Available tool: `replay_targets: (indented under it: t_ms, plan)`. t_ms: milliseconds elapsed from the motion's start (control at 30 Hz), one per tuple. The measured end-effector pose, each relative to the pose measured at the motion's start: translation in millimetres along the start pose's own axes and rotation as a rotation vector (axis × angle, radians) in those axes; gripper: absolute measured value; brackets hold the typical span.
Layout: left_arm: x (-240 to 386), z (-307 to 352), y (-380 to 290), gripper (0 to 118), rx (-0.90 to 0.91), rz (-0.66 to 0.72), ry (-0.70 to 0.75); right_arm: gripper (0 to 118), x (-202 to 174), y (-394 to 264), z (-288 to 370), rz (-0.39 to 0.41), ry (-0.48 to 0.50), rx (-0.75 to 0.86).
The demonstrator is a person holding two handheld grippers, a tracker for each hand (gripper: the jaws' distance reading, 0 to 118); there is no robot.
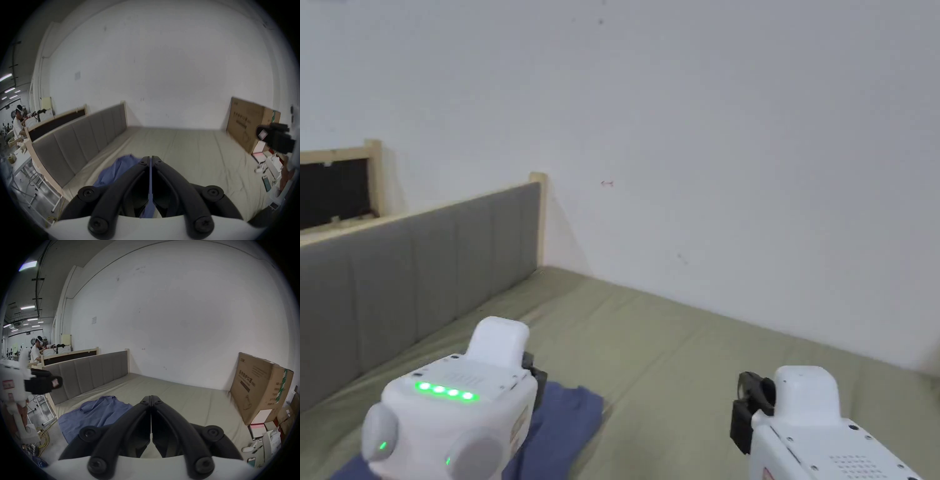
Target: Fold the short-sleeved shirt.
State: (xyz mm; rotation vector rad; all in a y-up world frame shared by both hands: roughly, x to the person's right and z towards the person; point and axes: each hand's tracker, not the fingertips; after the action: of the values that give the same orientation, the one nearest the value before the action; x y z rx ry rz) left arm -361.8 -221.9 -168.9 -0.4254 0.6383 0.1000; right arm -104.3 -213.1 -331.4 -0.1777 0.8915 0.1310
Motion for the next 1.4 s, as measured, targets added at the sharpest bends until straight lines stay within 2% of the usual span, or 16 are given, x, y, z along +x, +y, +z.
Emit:
replay_targets:
  t_ms: [267, 300, 333, 367, 400, 433, 467, 667, 733, 833, 867, 900, 967, 1033, 1133, 1400]
  plan:
    - [-64, -188, -62, 3, -0.381, 0.142, -0.086, 0, 2, -47, -61, 0.033, 0.022, -0.134]
    - [-66, -207, -69, 6, -0.396, 0.154, -0.047, 0, 2, -53, -70, 0.034, 0.017, -0.153]
    - [-68, -228, -75, 21, -0.413, 0.155, -0.025, 0, 4, -59, -78, 0.035, 0.012, -0.177]
    - [-68, -245, -80, 71, -0.417, 0.140, -0.015, 0, 5, -64, -85, 0.034, 0.010, -0.198]
    - [-63, -255, -86, 108, -0.451, 0.126, -0.006, 0, 6, -70, -92, 0.034, 0.010, -0.217]
    - [-61, -271, -93, 118, -0.463, 0.119, -0.011, 0, 6, -75, -99, 0.040, 0.006, -0.234]
    - [-58, -281, -98, 111, -0.432, 0.123, -0.025, 0, 7, -80, -103, 0.045, 0.003, -0.247]
    - [-55, -372, -153, 111, -0.577, 0.115, 0.079, 0, 11, -103, -121, 0.077, -0.004, -0.323]
    - [-55, -387, -173, 111, -0.666, 0.053, 0.118, 0, 12, -106, -123, 0.093, -0.003, -0.341]
    - [-62, -369, -163, 91, -0.560, 0.134, 0.092, 0, 17, -108, -122, 0.097, -0.002, -0.352]
    - [-59, -366, -159, 44, -0.523, 0.107, 0.117, 0, 18, -108, -121, 0.092, -0.002, -0.349]
    - [-55, -369, -162, 0, -0.526, -0.032, 0.214, 0, 20, -108, -120, 0.084, -0.001, -0.345]
    - [-55, -367, -164, 0, -0.636, -0.017, 0.081, 0, 25, -106, -118, 0.061, -0.003, -0.347]
    - [-57, -358, -158, 0, -0.573, -0.016, 0.091, 0, 31, -104, -111, 0.028, -0.005, -0.334]
    - [-55, -323, -131, 0, -0.468, 0.123, 0.006, 0, 44, -101, -96, -0.001, -0.018, -0.318]
    - [80, -274, -58, 0, -0.255, -0.018, -0.294, 0, 93, -91, -26, -0.094, -0.127, -0.259]
